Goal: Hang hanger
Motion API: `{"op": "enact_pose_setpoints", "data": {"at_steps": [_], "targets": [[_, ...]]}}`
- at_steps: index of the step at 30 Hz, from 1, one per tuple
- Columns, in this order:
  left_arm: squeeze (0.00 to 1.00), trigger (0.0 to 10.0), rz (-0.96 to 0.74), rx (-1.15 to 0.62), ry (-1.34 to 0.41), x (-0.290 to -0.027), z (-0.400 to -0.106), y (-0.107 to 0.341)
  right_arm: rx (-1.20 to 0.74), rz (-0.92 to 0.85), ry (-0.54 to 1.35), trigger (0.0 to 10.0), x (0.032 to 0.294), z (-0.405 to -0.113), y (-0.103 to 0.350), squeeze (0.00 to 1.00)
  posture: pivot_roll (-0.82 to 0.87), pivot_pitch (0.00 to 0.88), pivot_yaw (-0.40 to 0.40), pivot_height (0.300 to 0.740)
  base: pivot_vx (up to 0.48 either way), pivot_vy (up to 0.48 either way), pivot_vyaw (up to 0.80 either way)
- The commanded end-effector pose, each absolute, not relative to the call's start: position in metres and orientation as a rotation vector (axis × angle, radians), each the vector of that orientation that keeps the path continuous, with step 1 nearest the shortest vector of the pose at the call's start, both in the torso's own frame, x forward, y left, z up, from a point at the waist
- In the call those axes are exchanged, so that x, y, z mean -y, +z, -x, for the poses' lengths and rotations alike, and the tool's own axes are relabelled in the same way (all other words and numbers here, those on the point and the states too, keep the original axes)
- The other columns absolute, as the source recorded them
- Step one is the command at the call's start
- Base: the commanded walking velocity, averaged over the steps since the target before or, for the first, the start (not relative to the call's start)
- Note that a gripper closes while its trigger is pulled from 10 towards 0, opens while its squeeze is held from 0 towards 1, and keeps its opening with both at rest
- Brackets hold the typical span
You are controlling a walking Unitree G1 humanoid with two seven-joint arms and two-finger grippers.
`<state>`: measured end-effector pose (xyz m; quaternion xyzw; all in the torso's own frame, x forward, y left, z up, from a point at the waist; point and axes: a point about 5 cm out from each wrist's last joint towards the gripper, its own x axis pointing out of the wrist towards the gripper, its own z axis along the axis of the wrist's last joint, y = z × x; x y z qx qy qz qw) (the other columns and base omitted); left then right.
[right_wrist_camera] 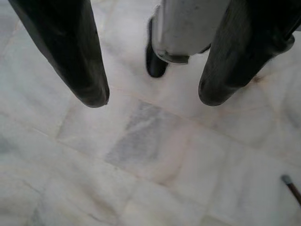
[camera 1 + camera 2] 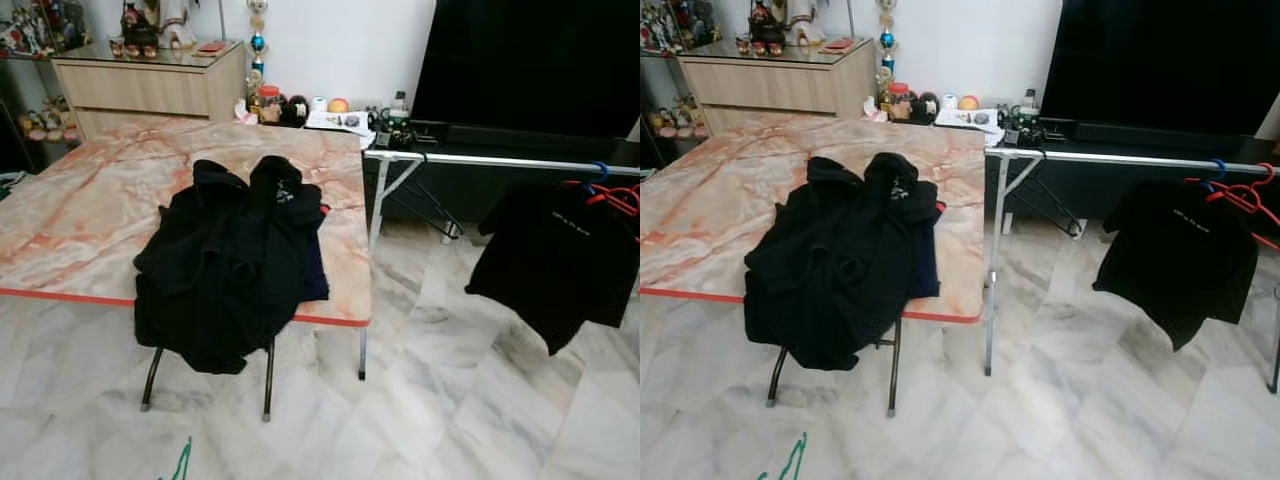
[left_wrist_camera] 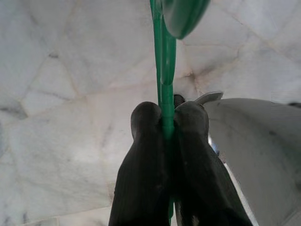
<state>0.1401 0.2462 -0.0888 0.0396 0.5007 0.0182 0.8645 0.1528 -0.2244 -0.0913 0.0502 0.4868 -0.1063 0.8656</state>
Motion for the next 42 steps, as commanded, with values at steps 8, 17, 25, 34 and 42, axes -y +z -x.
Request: {"op": "enact_pose_setpoints", "data": {"at_steps": [8,17,25,34,42], "targets": [[0.00,10.0,-0.086,-1.073,0.003,-0.239,-0.137,-0.092,-1.028,-0.106,-0.252,10.0,0.230,-0.148,-0.092,0.00,0.12,0.000,-0.001,0.740,0.000,-0.480,0.00],[0.00,10.0,-0.090,-1.069,-0.001,-0.239,-0.138,-0.092,-1.026,-0.107,-0.253,10.0,0.229,-0.149,-0.092,0.00,0.12,0.000,0.003,0.740,0.000,-0.480,0.00],[0.00,10.0,-0.089,-1.061,0.004,-0.241,-0.141,-0.090,-1.023,-0.122,-0.268,10.0,0.227,-0.151,-0.092,0.00,0.15,0.000,0.006,0.740,0.000,-0.480,0.00],[0.00,10.0,-0.094,-1.049,0.008,-0.241,-0.147,-0.088,-1.010,-0.130,-0.268,10.0,0.225,-0.157,-0.090,0.00,0.18,0.000,-0.003,0.740,0.000,-0.479,0.00],[0.00,10.0,-0.070,-1.053,0.028,-0.239,-0.145,-0.089,-1.010,-0.124,-0.266,10.0,0.226,-0.156,-0.090,0.00,0.18,0.000,-0.013,0.740,0.000,-0.059,0.00]]}}
